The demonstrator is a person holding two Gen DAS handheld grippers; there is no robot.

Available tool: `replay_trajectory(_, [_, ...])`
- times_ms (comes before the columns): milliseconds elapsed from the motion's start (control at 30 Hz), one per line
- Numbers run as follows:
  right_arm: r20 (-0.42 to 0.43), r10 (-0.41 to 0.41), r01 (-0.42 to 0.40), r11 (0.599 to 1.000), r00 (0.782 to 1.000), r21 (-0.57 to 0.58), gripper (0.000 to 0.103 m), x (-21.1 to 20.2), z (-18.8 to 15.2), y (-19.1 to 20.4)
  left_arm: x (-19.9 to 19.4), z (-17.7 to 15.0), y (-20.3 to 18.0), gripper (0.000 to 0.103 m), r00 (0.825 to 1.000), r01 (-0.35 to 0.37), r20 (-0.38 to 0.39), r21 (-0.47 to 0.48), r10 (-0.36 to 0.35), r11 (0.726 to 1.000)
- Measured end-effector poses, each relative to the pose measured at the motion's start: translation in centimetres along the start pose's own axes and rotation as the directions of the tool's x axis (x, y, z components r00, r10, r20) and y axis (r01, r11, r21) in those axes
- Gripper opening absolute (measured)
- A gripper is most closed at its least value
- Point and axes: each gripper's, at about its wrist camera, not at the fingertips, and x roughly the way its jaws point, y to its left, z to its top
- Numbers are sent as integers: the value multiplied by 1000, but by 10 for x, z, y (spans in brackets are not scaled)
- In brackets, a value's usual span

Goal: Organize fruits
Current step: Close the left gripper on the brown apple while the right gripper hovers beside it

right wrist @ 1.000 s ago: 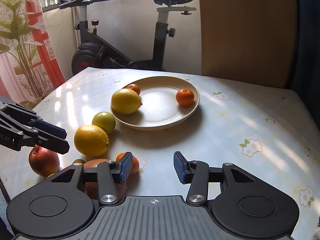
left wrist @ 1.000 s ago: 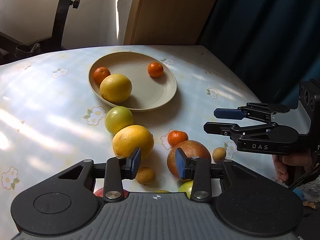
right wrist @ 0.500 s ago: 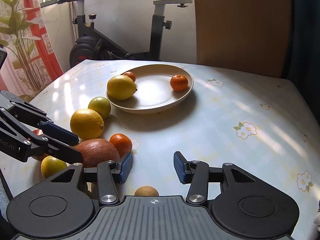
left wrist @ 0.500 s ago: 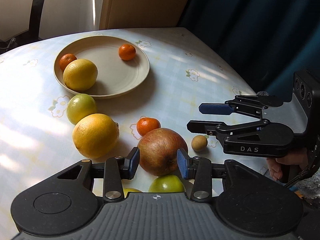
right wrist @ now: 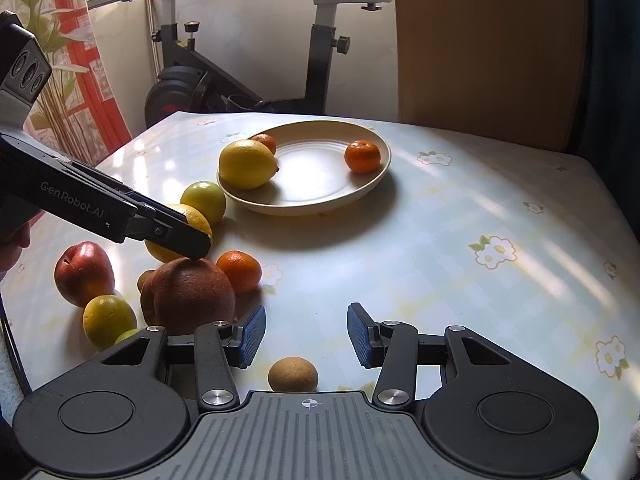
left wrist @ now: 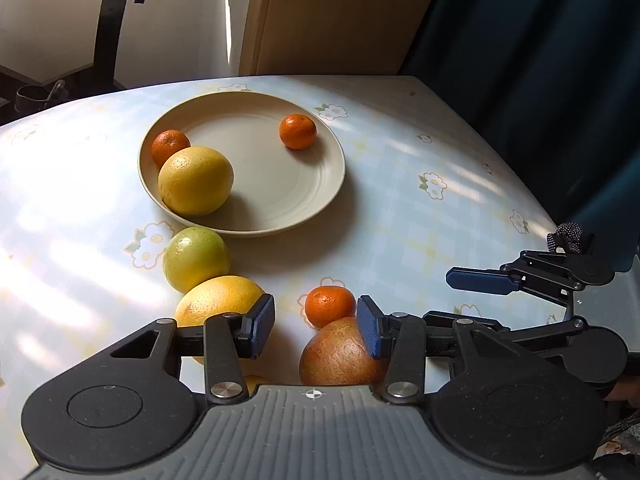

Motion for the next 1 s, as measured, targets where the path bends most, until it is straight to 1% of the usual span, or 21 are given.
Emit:
replay_trajectory(100, [-19, 17, -18, 999, 1000, -43, 43, 0, -1, 8, -1, 0, -2, 47, 1000, -1, -2, 18, 1, 1000])
replay_trajectory(200, [-38, 27, -30, 995, 999, -96, 45, 0, -2, 19, 0, 1, -1, 47, 1000, 3, 0, 14, -3, 1000])
replay_trajectory(333, [-51, 16, -24, 986, 999, -165, 46, -1, -6, 31, -4, -3, 2, 46, 1000, 12, 3, 1, -12, 1000])
replay_trajectory(433, [-68, 24, -35, 985, 997, -168, 47, 1, -7, 33, -12, -5, 6, 46, 998, 51, 21, -20, -51, 998])
replay_trajectory(533, [-79, 23, -39, 979, 997, -198, 47, 3, -7, 39, -20, -11, 10, 46, 995, 96, 26, -26, -96, 995])
replay_trajectory(667, [-93, 25, -46, 972, 995, -229, 47, 9, -6, 45, -26, -23, 19, 46, 985, 173, 7, -53, -173, 984])
replay_trajectory(733, [-101, 23, -48, 968, 995, -247, 47, 12, -7, 49, -25, -29, 21, 46, 981, 192, -5, -58, -193, 980])
replay_trajectory(900, [-110, 23, -53, 959, 994, -280, 47, 16, -7, 54, -17, -36, 21, 45, 983, 175, -41, -28, -176, 984])
replay_trajectory(1000, [-113, 5, -41, 946, 994, -321, 47, 19, -6, 57, -13, -38, 21, 45, 983, 177, -57, -6, -177, 984])
